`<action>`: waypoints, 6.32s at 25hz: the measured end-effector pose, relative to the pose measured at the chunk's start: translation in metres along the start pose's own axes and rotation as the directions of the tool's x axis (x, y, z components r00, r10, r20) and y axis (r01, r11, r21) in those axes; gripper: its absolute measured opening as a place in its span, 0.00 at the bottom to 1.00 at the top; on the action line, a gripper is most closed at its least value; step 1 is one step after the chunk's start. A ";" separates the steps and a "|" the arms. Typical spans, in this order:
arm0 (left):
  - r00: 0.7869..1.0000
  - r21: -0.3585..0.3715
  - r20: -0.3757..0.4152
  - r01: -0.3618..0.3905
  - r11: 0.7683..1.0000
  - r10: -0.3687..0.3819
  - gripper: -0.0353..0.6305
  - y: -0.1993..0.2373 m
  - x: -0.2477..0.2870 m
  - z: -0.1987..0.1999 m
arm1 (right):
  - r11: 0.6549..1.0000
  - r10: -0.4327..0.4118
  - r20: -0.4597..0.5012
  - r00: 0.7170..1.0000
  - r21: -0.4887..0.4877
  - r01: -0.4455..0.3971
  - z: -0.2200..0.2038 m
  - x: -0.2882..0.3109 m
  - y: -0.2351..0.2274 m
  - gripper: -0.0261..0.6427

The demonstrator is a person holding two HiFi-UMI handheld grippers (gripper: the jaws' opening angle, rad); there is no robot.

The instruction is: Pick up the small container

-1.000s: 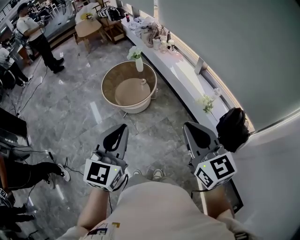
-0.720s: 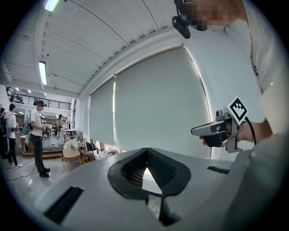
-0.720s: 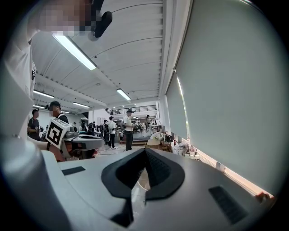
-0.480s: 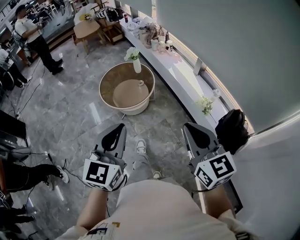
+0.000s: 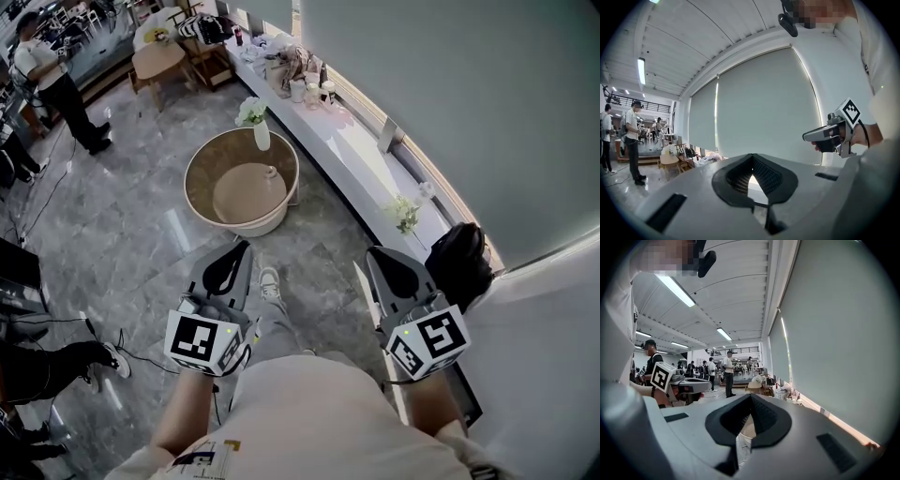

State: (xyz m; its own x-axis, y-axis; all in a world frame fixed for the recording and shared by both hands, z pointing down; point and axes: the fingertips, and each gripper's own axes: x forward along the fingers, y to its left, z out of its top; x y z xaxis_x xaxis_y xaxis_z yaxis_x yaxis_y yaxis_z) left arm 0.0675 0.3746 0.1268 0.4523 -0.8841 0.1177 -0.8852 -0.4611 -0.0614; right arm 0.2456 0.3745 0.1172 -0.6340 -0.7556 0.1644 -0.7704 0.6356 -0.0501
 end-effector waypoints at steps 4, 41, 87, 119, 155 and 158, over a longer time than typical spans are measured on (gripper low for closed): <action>1.000 -0.008 -0.002 0.003 1.000 -0.003 0.06 0.022 0.021 -0.003 | 1.000 -0.004 -0.014 1.000 0.000 0.004 -0.001 0.027 -0.008 0.05; 0.997 -0.044 -0.001 0.079 0.996 -0.079 0.06 0.379 0.263 0.039 | 0.996 -0.082 -0.028 0.996 -0.038 0.080 0.114 0.440 -0.093 0.05; 0.999 -0.098 -0.036 -0.014 0.995 0.010 0.25 0.395 0.415 -0.097 | 0.991 0.132 -0.192 0.973 0.055 -0.124 -0.034 0.603 -0.204 0.05; 0.946 -0.018 -0.193 0.260 0.965 -0.258 0.60 0.316 0.544 -0.523 | 0.972 0.235 -0.389 0.891 0.122 -0.203 -0.358 0.701 -0.213 0.05; 0.918 -0.113 -0.195 0.329 0.938 -0.345 0.60 0.298 0.583 -0.629 | 0.946 0.317 -0.456 0.832 0.211 -0.245 -0.482 0.726 -0.206 0.05; 0.917 -0.113 -0.188 0.336 0.935 -0.352 0.59 0.297 0.583 -0.629 | 0.937 0.337 -0.426 0.840 0.235 -0.257 -0.479 0.728 -0.203 0.05</action>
State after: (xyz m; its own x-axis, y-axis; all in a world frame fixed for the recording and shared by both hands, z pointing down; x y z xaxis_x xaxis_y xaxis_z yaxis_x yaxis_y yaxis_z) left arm 0.0000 -0.2296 0.8005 0.7057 -0.6340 0.3163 -0.6884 -0.7192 0.0941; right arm -0.0279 -0.2285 0.7193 -0.7636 -0.3529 0.5407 -0.5749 0.7529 -0.3205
